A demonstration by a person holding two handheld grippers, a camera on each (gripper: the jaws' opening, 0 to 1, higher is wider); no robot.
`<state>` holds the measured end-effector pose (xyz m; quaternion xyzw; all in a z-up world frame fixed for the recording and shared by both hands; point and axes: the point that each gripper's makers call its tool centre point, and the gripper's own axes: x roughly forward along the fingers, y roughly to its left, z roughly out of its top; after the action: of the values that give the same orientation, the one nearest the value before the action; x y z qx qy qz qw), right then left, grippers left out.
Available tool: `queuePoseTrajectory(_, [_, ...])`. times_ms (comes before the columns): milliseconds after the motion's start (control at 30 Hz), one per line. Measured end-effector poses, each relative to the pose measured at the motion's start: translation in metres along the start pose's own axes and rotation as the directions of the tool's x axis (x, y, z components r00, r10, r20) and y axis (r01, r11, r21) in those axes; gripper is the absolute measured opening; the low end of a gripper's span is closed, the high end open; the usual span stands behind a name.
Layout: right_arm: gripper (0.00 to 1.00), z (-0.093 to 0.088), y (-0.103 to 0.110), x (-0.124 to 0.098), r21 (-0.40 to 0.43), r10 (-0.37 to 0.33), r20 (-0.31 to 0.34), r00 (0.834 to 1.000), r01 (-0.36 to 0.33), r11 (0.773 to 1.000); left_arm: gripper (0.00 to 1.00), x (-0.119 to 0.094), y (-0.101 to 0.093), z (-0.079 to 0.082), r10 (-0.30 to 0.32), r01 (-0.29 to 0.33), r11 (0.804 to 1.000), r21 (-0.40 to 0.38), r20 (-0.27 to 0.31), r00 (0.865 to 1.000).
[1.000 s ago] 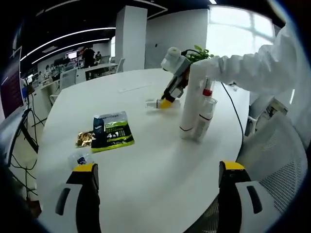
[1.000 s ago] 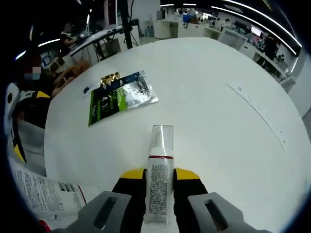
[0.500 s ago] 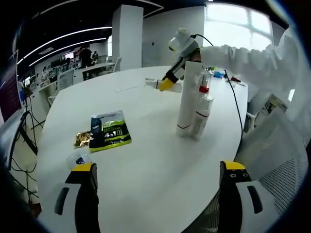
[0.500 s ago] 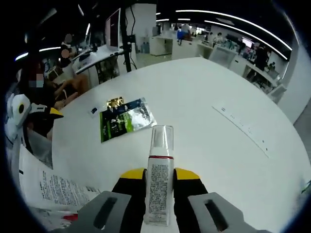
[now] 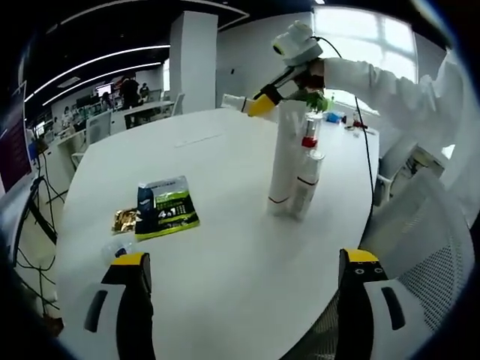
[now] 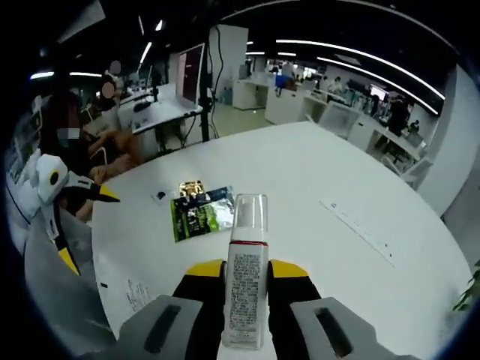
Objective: Arrange the skincare products in the storage area until every visible bottle or jar stands upright without overlapping.
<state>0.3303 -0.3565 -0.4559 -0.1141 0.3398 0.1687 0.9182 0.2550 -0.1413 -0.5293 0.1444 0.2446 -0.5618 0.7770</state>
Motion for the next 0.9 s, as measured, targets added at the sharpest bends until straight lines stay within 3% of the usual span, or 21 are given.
queuePoseTrajectory(567, [0.14, 0.041, 0.055, -0.056, -0.024, 0.016, 0.177, 0.984, -0.012, 1.0, 0.97, -0.003, -0.009, 0.012, -0.03, 0.031, 1.0, -0.003, 0.055, 0.998])
queuePoseTrajectory(900, [0.14, 0.043, 0.084, -0.074, -0.018, 0.035, 0.23, 0.973, -0.032, 0.999, 0.96, -0.005, -0.014, 0.016, -0.052, 0.052, 0.999, 0.009, 0.071, 0.996])
